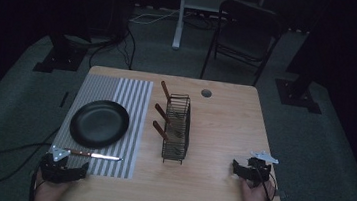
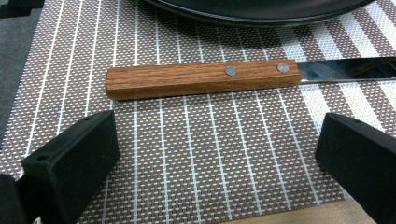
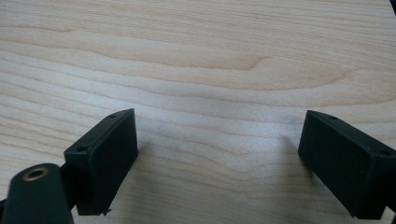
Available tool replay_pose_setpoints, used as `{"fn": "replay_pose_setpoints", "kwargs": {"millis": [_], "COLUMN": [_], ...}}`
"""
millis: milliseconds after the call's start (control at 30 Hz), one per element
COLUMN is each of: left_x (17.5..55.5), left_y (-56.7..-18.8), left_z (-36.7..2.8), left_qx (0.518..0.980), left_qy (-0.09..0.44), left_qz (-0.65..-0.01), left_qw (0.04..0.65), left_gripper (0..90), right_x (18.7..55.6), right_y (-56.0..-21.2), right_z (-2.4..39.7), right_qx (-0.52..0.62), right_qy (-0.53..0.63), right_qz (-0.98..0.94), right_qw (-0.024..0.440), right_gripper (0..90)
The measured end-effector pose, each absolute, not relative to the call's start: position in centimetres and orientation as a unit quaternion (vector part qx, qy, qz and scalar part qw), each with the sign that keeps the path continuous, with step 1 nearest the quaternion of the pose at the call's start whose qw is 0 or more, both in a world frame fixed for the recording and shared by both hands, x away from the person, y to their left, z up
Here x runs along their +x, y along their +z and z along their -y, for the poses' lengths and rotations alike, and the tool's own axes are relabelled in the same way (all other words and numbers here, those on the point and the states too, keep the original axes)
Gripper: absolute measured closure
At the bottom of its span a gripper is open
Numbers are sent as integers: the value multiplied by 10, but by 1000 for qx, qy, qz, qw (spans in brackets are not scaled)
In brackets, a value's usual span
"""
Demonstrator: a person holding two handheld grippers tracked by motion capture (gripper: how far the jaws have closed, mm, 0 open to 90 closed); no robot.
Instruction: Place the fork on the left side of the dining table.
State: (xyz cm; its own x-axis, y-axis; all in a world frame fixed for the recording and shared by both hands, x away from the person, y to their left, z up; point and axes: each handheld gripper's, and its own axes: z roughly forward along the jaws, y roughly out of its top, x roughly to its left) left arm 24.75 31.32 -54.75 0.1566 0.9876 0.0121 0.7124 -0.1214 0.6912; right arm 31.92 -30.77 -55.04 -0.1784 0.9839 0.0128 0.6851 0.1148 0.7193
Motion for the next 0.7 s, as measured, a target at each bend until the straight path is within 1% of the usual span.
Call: {"fn": "replay_pose_setpoints", "kwargs": {"millis": [700], "left_x": [248], "left_y": [-545], "left_z": [-315], "left_qx": [713], "left_qy": [239], "left_qz": [-600], "left_qw": [273], "left_gripper": [8], "right_x": [319], "right_y": [-550], "right_z": [308], "right_qx": [592], "right_qy": [303], "right_qz": [-705], "right_qw": [246], "right_gripper": [115]}}
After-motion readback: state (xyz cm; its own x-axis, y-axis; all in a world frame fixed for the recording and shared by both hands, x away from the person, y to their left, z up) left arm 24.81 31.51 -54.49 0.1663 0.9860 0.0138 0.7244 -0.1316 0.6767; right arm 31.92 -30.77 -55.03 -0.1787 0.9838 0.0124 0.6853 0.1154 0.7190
